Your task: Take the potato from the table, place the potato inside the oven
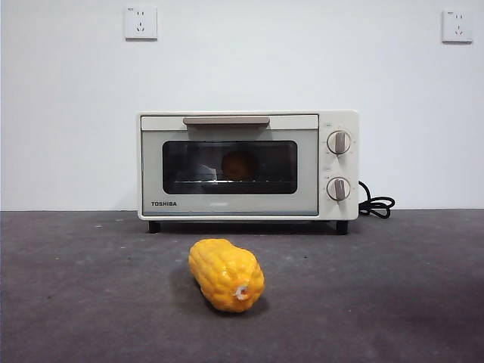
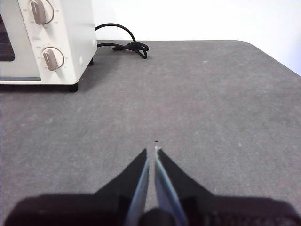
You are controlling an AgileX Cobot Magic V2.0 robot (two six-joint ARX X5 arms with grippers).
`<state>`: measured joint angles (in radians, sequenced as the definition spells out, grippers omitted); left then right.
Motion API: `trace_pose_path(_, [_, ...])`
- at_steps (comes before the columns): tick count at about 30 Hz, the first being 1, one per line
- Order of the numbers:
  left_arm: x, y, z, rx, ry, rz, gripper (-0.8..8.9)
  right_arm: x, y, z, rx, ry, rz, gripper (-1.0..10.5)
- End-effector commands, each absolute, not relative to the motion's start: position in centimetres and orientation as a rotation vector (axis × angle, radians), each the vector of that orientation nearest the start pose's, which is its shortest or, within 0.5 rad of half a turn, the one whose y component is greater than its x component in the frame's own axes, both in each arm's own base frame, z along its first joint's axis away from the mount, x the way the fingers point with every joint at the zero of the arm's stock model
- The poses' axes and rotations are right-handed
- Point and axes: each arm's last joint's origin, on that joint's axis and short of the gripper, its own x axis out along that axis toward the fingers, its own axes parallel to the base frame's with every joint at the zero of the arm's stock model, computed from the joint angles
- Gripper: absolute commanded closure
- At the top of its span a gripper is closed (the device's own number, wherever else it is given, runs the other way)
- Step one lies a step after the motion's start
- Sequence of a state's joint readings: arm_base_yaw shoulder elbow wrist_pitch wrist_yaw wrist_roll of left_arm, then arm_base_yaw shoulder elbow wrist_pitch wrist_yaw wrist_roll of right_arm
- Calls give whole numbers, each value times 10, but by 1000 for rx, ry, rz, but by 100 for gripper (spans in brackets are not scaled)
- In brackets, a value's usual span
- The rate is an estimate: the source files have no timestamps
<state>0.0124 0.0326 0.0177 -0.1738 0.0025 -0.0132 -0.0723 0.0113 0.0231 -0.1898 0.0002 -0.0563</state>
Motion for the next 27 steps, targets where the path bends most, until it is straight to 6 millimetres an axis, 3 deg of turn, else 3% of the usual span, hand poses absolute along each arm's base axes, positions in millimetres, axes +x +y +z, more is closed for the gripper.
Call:
trace_pose_path(1, [97, 2, 148, -25, 191, 18, 818, 96, -7, 150, -39, 181, -68, 914])
trace_pose_path(27, [97, 2, 148, -25, 192, 18, 817, 96, -7, 150, -39, 181, -68, 914])
